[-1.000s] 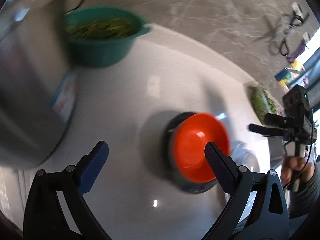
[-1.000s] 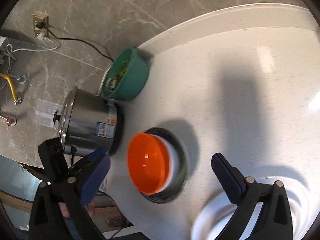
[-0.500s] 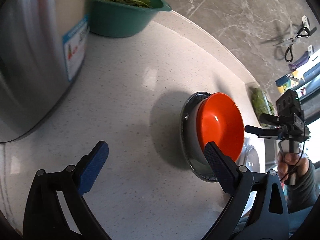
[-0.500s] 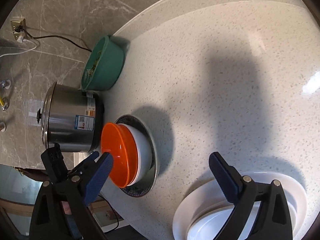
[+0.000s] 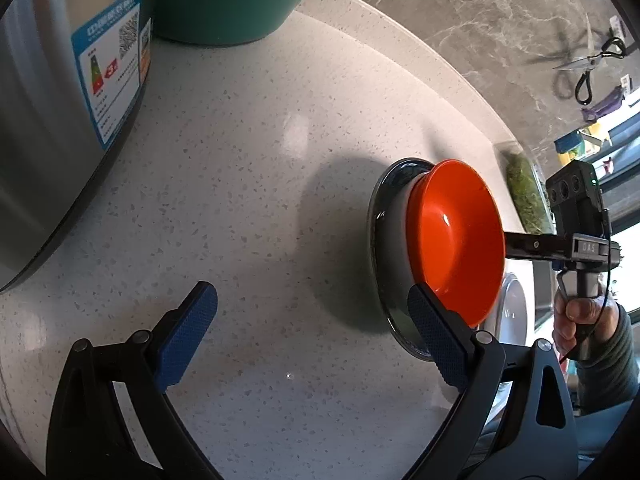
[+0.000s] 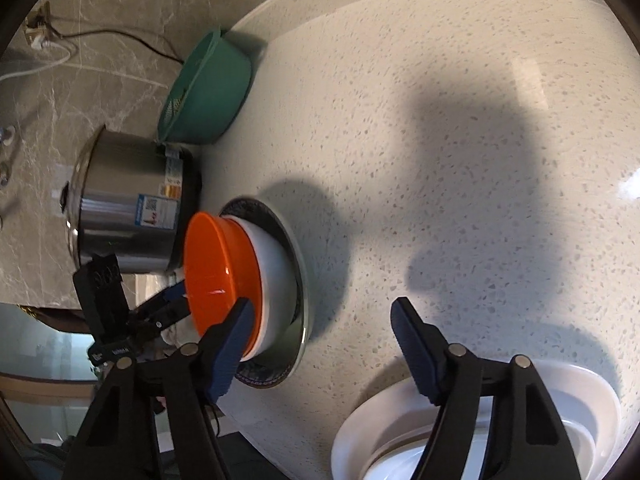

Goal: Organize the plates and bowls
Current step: 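Close both grippers on the rim of the stacked bowls and dish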

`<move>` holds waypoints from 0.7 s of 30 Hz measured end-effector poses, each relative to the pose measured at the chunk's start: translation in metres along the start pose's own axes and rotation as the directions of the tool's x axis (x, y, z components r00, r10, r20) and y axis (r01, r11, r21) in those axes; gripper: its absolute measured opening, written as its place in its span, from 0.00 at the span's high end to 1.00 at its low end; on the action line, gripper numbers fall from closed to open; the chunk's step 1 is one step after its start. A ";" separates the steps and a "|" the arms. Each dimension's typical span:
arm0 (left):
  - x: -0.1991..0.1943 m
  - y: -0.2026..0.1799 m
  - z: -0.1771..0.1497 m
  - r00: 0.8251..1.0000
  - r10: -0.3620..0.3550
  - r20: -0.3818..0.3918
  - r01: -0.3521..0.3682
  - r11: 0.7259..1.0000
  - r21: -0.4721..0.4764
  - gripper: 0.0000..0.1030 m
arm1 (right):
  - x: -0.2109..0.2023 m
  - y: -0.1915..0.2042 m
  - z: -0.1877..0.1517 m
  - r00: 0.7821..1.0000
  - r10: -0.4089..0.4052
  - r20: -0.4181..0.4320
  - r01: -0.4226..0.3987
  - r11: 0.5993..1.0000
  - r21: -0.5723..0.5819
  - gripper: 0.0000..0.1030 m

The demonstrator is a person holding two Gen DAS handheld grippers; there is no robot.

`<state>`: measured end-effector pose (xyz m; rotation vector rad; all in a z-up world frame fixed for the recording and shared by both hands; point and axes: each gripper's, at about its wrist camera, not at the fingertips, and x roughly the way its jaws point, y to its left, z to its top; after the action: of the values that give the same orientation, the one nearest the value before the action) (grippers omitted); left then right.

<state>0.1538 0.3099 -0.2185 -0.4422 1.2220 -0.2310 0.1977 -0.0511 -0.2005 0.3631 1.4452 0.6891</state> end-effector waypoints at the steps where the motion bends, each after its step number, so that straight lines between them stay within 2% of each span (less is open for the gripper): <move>1: 0.003 -0.001 0.001 1.000 0.003 -0.005 -0.003 1.000 0.004 0.07 | 0.003 0.001 0.000 1.000 -0.004 -0.011 0.004 1.000 -0.006 0.32; 3: 0.006 -0.003 0.003 1.000 0.006 -0.001 -0.006 1.000 0.006 0.08 | 0.008 0.001 0.001 1.000 -0.007 -0.025 0.007 1.000 -0.008 0.34; 5: 0.012 -0.005 0.005 1.000 0.006 -0.012 -0.005 1.000 0.009 0.25 | 0.008 -0.001 0.002 1.000 0.001 -0.019 -0.001 1.000 -0.004 0.35; 8: 0.017 -0.004 0.005 0.999 -0.037 -0.016 0.037 0.999 0.005 0.38 | 0.009 -0.002 0.004 1.000 0.015 -0.021 -0.015 1.000 -0.006 0.37; 11: 0.023 -0.008 0.008 0.998 -0.060 -0.021 0.060 0.998 0.017 0.45 | 0.009 -0.006 0.007 0.999 0.035 -0.021 -0.035 0.999 0.005 0.39; 13: 0.026 -0.009 0.009 0.998 -0.065 -0.022 0.065 0.998 0.023 0.45 | 0.009 -0.007 0.007 0.999 0.049 -0.022 -0.049 0.999 0.006 0.46; 15: 0.028 -0.010 0.011 0.996 -0.086 -0.027 0.087 0.996 0.026 0.52 | 0.009 -0.008 0.007 0.995 0.100 -0.032 -0.099 0.995 0.018 0.55; 17: 0.026 -0.011 0.011 0.994 -0.104 -0.021 0.104 0.994 0.037 0.63 | 0.009 -0.008 0.007 0.993 0.113 -0.035 -0.113 0.994 0.015 0.58; 19: 0.026 -0.014 0.014 0.994 -0.110 -0.027 0.111 0.993 0.046 0.67 | 0.010 -0.007 0.008 0.990 0.135 -0.039 -0.135 0.991 0.018 0.66; 21: 0.030 -0.016 0.017 0.993 -0.112 -0.041 0.114 0.993 0.044 0.68 | 0.011 -0.012 0.008 0.982 0.187 -0.033 -0.186 0.982 0.045 0.69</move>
<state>0.1806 0.2876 -0.2322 -0.4689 1.2282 -0.3654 0.2080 -0.0518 -0.2154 0.5255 1.4749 0.8212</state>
